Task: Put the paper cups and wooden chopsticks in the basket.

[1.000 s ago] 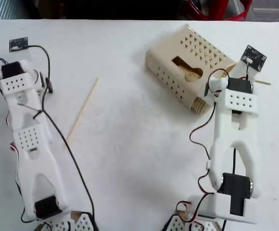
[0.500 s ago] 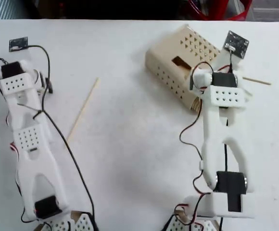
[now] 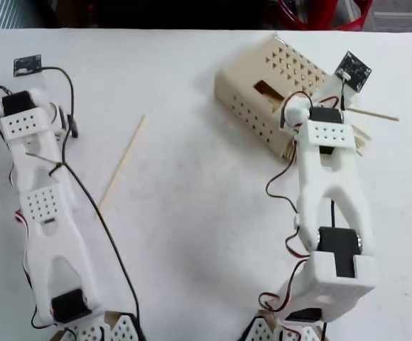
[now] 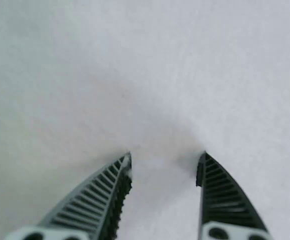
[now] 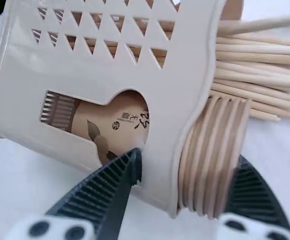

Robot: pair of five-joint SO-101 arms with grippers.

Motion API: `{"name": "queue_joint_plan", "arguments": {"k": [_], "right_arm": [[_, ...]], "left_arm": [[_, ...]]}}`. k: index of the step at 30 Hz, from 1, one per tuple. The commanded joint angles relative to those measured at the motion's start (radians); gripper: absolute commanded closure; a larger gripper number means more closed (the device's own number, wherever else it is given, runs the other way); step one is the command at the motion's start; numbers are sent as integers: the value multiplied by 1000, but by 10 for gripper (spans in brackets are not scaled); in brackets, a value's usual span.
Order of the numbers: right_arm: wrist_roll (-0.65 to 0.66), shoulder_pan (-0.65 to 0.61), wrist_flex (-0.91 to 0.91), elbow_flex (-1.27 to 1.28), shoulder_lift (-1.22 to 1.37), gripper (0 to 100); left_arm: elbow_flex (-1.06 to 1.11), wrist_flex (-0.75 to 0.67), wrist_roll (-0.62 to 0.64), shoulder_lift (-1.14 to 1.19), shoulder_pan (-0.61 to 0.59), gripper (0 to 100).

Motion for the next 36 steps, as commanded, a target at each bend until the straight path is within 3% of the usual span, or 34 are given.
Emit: {"name": "queue_joint_plan", "arguments": {"k": [1,8,12,15,30,36], "right_arm": [[-2,-35,-48,-28,59,741],[-3,-65,41,-25,93,748],[25,-77,67,-23,93,892],[153,-73,73,-26,82,989],[144,-30,74,-28,-4,981],[209,-65,79,14,-119,981]], "left_arm": [[-14,-28,3,7,-4,786],[-14,-28,3,7,-4,786],[-14,-20,3,7,-4,786],[-14,-17,3,7,-4,786],[-14,-17,3,7,-4,786],[-14,-18,3,7,-4,786]]}}
